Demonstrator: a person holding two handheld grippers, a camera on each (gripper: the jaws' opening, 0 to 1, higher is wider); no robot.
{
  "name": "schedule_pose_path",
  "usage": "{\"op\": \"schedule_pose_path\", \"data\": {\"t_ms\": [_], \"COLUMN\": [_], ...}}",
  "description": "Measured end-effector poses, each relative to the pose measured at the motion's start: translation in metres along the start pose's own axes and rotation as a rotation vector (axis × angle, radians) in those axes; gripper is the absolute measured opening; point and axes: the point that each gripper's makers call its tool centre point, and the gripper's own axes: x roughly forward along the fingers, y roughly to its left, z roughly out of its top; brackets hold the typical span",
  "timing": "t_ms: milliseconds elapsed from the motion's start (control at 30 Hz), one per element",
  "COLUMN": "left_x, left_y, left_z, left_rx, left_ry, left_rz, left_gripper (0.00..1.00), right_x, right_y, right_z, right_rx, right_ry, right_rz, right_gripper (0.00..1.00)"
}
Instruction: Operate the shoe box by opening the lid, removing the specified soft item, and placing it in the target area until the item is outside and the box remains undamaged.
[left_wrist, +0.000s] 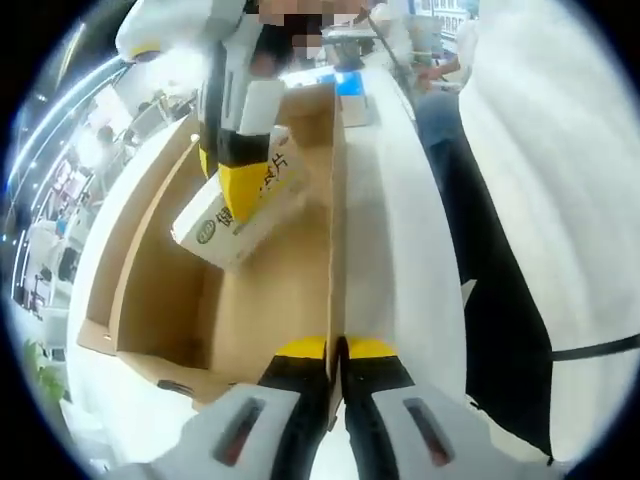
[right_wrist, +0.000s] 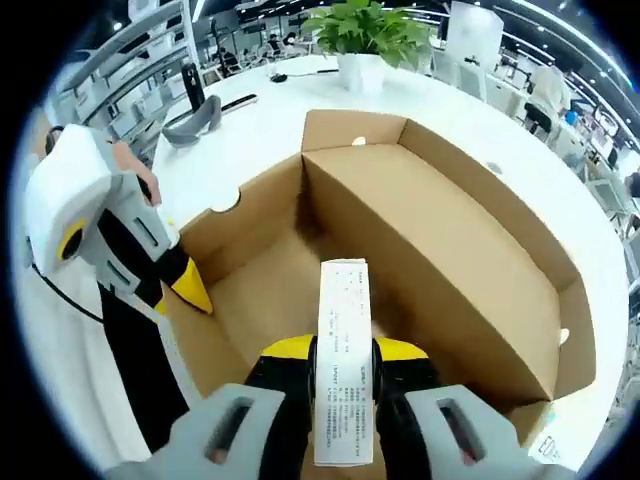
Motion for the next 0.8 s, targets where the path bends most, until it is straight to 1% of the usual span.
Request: {"op": "schedule_pose_path", "data": {"t_ms": [67, 200, 300, 433, 467, 500, 667, 800], "left_x": [0.0, 0.0, 0.0, 0.0, 0.001, 0.001, 0.0, 0.001], "left_y": [0.0, -0.001, 0.0, 0.0, 0.0, 0.0, 0.0, 0.001], "left_z": [0.0, 0.0, 0.0, 0.0, 0.0, -0.001, 0.0, -0.001], "left_rx": [-0.004, 0.005, 0.005, 0.005, 0.005, 0.005, 0.004, 0.003], "left_ry": [0.003, -0.002, -0.003, -0.003, -0.003, -0.004, -0.004, -0.003], "left_rz": [-0.004, 0.005, 0.007, 0.006, 0.007, 0.008, 0.01, 0.01], "left_gripper": [0.03, 0.03, 0.03, 0.03, 0.03, 0.03, 0.03, 0.03], "right_x": [-0.004, -0.009, -0.016, -0.025, -0.029, -0.032, -0.041, -0.047], "right_y": [-0.004, -0.007, -0.005, -0.009, -0.01, -0.01, -0.011, -0.009], "right_z": [0.001, -0.002, 0.005, 0.006, 0.008, 0.009, 0.009, 0.01], "right_rx": [0.006, 0.028, 0.008, -0.005, -0.002, 0.013, 0.076, 0.093], "right_ry": [-0.028, -0.029, -0.092, -0.121, -0.139, -0.153, -0.181, -0.206], "right_rz": [-0.024, -0.035, -0.029, -0.068, -0.069, -0.07, -0.069, -0.058], "right_gripper": [0.19, 0.2, 0.2, 0.19, 0.19, 0.19, 0.19, 0.19]}}
